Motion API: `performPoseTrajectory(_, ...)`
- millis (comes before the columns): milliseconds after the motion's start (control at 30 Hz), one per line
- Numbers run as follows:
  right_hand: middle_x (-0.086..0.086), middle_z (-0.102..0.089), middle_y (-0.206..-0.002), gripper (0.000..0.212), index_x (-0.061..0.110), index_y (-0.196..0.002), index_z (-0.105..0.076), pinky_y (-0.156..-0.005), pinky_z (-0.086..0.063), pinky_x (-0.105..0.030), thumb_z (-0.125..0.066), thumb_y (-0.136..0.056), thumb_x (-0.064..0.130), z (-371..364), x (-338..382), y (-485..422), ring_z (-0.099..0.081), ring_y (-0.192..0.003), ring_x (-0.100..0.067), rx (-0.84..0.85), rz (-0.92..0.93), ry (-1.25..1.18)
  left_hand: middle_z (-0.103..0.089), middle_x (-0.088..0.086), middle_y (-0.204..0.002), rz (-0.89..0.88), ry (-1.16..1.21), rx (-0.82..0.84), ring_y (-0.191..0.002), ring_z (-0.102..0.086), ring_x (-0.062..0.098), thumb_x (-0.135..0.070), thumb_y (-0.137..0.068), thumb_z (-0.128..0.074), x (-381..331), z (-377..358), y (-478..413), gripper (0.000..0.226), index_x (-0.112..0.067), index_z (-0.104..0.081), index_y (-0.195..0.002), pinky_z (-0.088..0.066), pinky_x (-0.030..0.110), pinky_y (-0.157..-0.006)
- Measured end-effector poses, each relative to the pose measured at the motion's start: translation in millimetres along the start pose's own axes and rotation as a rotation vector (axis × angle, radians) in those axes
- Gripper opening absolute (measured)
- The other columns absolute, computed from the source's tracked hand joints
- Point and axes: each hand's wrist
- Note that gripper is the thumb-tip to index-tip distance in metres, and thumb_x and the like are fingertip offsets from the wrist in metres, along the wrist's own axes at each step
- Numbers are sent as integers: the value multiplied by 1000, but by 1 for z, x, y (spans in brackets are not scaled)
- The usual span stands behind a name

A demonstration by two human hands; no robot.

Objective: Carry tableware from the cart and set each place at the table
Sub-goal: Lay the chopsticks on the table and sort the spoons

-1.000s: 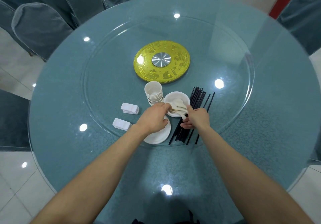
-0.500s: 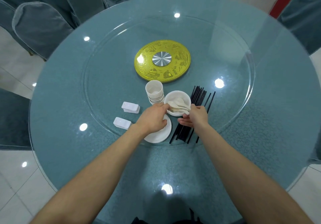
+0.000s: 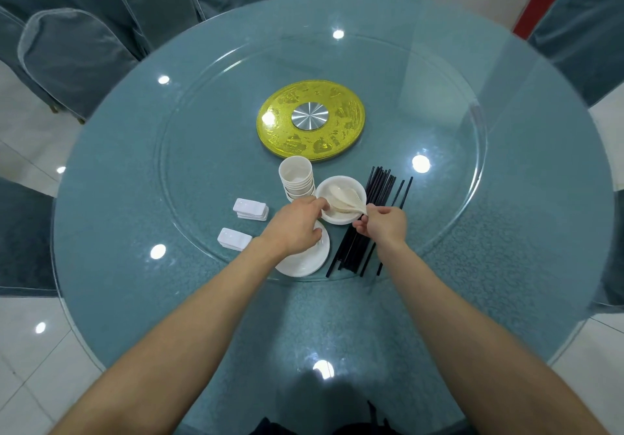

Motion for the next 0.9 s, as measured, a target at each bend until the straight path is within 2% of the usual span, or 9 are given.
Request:
performPoseTrajectory(167,-7,-71,-65,23,-5,-110,-66,-69,-65,-32,-58,-108,16,20,0,2,-77,-66,-22,-6,80,-96,-66,-2,-121,-19,-2,-17,-112,-61,20,-17,-90,-69,-7,-2,-5,46,-21,-58,-135,-49,33,-86)
performPoseTrajectory(233,-10,-73,-74,23,-2,-116,-63,-72,-65,-35,-58,-109,19,29,0,0,-78,-69,-22,-40,102,-136,-66,-2,-120,-30,6,-2,-112,-61,21,-17,-90,-69,-13,-2,-7,45,-21,-59,-134,-54,37,-89)
performPoseTrajectory(333,-6,-73,-73,20,1,-118,-58,-78,-66,-40,-57,-109,20,47,-3,-5,-77,-68,-20,-112,117,-191,-67,-1,-119,-55,6,6,-108,-63,22,-17,-88,-69,-22,-3,-9,44,-21,-60,-132,-57,43,-90)
performPoseTrajectory(533,-10,-71,-81,15,5,-119,-54,-74,-65,-34,-55,-110,17,75,-18,-14,-72,-58,-12,-298,56,-270,-67,-2,-118,-72,-9,22,-108,-63,22,-19,-88,-68,-31,-7,-11,45,-22,-60,-131,-57,44,-90)
performPoseTrajectory(733,-8,-71,-79,10,13,-107,-47,-73,-64,-39,-50,-111,22,76,-43,-18,-73,-63,-18,-420,-24,-197,-67,-2,-115,-112,-37,69,-106,-63,22,-21,-87,-69,-36,-17,-10,42,-24,-64,-129,-56,44,-88)
performPoseTrajectory(900,-10,-72,-87,16,9,-109,-49,-70,-65,-45,-51,-111,24,69,-60,-18,-75,-58,-22,-329,-40,35,-66,-1,-115,-111,-33,75,-105,-64,24,-21,-87,-69,-35,-20,-14,42,-24,-65,-129,-56,44,-88)
Point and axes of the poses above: each hand's wrist, its own y-axis away from the middle knuckle, its own z-axis out of the back of the hand, x = y × z
